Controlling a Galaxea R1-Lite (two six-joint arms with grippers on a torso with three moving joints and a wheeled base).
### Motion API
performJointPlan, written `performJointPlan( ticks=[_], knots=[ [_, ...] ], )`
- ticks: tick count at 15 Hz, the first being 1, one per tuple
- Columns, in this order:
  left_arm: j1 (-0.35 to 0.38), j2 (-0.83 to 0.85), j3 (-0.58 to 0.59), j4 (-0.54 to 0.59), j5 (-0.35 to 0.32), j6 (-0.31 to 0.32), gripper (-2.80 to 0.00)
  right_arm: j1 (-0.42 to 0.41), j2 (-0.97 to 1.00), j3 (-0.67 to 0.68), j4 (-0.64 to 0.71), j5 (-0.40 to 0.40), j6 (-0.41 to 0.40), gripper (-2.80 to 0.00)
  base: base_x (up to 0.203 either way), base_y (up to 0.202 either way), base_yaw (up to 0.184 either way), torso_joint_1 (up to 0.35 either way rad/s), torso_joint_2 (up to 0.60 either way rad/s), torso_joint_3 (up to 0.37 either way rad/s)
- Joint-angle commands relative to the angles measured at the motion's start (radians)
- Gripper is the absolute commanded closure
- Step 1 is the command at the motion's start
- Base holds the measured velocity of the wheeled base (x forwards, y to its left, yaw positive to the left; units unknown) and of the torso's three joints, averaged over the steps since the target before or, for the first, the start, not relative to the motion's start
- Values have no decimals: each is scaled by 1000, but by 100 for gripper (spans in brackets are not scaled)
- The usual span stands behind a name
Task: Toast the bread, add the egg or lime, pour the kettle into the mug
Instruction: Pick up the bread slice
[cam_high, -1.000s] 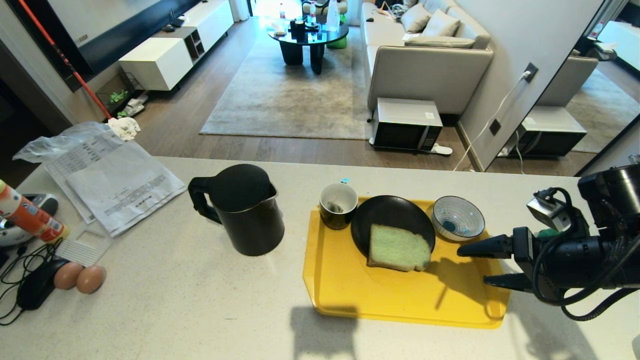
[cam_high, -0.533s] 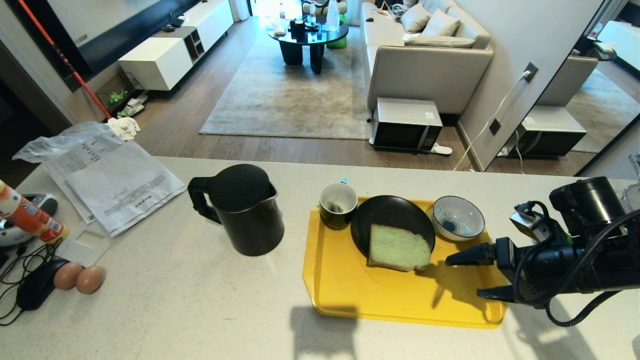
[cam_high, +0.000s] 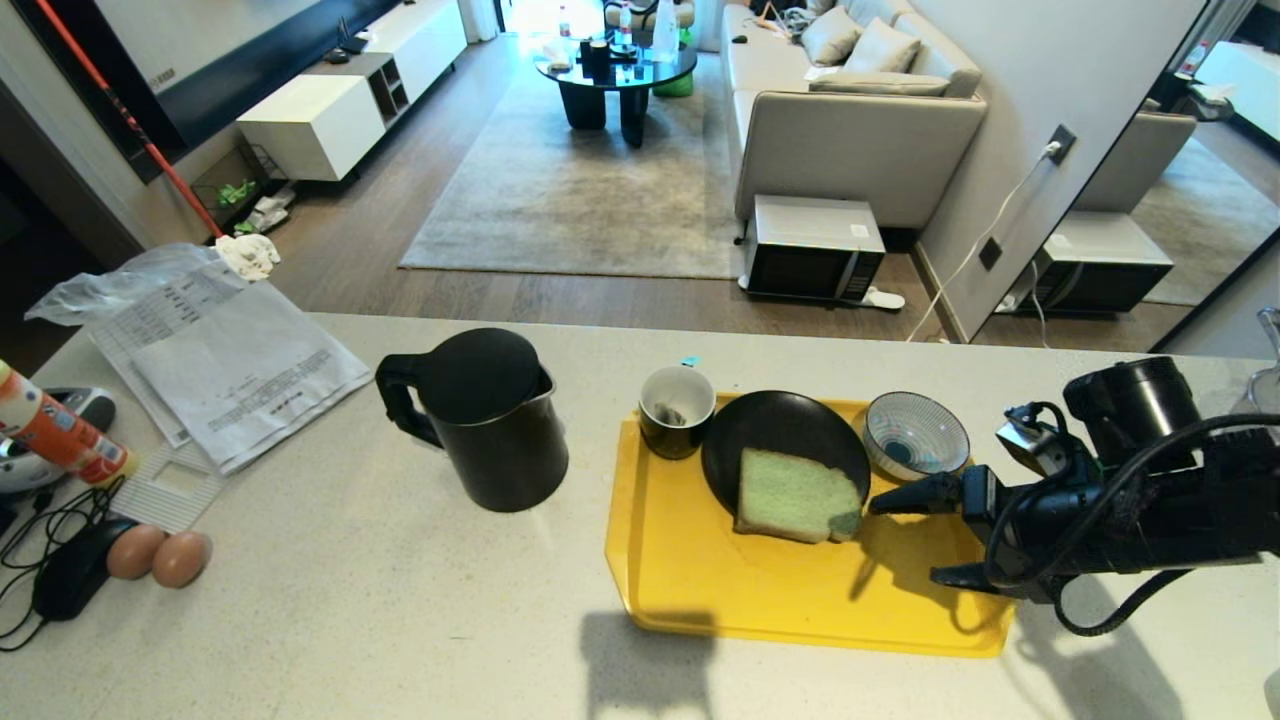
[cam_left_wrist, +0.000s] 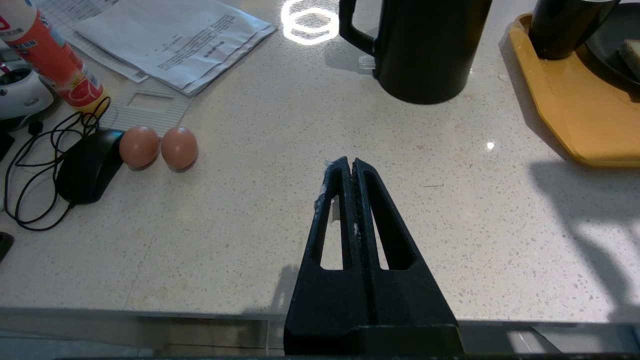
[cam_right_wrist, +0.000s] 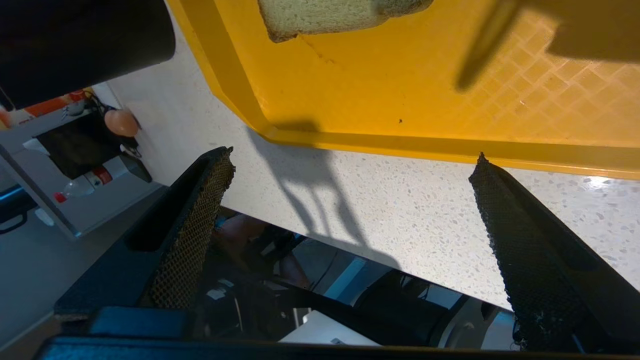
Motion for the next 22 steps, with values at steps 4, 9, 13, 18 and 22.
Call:
performJointPlan(
  ticks=[4,9,13,18,22],
  knots=[
    [0,-2,17,-1,0,1,0,10,89,-83,-1,9,118,-280,0,0,0,0,0,0],
    [0,-2,17,-1,0,1,0,10,142,-107,-6,18,128,-280,0,0,0,0,0,0],
    [0,-2,17,-1,0,1,0,10,163,-89,-87,35,127,-280,0,0,0,0,0,0],
    [0,-2,17,-1,0,1,0,11,204,-47,-204,62,121,-280,0,0,0,0,0,0],
    [0,-2,17,-1,0,1,0,22,218,-53,-206,59,106,-280,0,0,0,0,0,0]
  ],
)
